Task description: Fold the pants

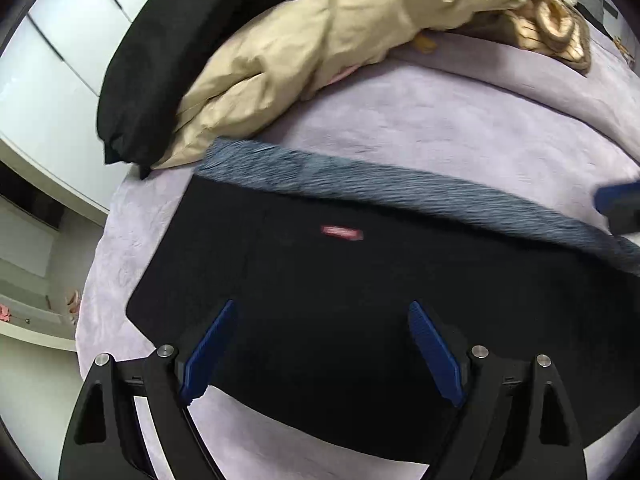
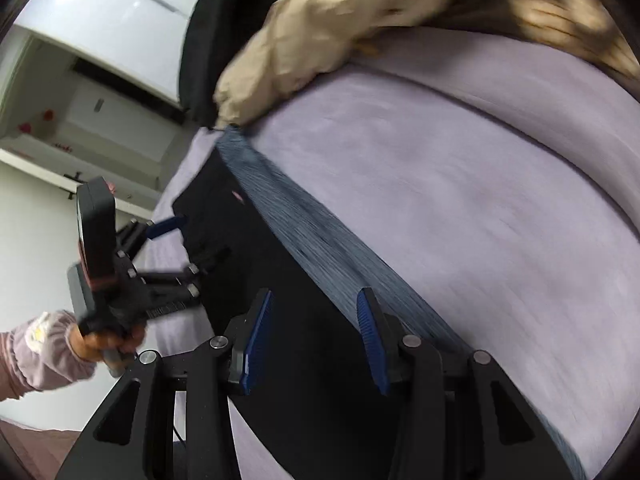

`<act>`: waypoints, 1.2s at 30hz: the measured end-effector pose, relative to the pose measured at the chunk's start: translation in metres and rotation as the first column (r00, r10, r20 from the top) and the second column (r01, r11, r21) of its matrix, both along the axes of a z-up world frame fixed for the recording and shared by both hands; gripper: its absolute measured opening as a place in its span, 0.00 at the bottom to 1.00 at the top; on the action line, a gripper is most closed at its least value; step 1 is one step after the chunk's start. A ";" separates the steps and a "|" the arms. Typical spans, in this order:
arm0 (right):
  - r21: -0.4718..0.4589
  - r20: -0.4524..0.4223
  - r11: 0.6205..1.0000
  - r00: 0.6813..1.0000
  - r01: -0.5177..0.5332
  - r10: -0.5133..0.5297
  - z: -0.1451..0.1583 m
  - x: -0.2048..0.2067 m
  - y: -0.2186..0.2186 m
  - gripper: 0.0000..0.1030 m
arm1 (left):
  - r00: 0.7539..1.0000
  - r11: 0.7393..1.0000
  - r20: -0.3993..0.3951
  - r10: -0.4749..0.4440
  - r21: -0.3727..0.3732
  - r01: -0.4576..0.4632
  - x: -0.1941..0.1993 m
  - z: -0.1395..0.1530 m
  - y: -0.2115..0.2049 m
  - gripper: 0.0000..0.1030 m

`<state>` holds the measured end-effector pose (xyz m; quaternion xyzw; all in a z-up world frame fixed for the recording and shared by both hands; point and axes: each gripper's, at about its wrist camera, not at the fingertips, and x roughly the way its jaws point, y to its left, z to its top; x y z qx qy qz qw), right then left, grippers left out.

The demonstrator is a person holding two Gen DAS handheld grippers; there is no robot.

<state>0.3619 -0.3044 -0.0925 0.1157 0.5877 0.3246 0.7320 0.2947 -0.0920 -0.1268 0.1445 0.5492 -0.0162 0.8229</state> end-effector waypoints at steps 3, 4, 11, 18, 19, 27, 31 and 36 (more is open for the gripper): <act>-0.024 -0.006 0.997 0.998 -0.069 0.069 -0.016 0.052 0.075 0.46 | 0.998 0.998 -0.046 0.046 -0.039 -0.048 0.003 -0.019 0.031 0.86; -0.033 -0.012 0.996 0.996 -0.088 0.088 -0.021 0.066 0.095 0.46 | 0.997 0.996 -0.057 0.055 -0.065 -0.059 0.002 -0.025 0.040 0.86; -0.099 -0.077 0.977 0.980 -0.190 0.183 -0.046 0.106 0.172 0.46 | 1.000 0.993 -0.004 0.020 -0.120 -0.021 -0.012 -0.026 0.049 0.86; -0.069 -0.069 0.965 0.967 -0.252 0.247 -0.034 0.102 0.197 0.04 | 0.999 0.986 -0.003 0.033 -0.161 -0.033 -0.015 -0.024 0.067 0.86; -0.056 -0.052 0.966 0.967 -0.252 0.249 -0.026 0.100 0.194 0.03 | 0.999 0.986 -0.001 0.046 -0.162 -0.045 -0.015 -0.022 0.073 0.86; -0.148 -0.023 0.989 0.999 -0.025 0.022 -0.037 0.108 0.180 0.06 | 1.000 0.983 0.017 0.005 -0.184 -0.002 0.004 0.009 0.078 0.86; -0.064 0.026 0.986 0.988 0.152 -0.150 0.014 0.045 0.094 0.08 | 0.990 0.965 0.006 -0.138 -0.223 0.136 0.007 0.021 0.031 0.86; -0.193 -0.109 0.895 0.898 0.402 -0.426 -0.018 -0.060 -0.009 0.08 | 0.962 0.933 -0.056 -0.266 -0.265 0.242 0.010 -0.003 -0.055 0.86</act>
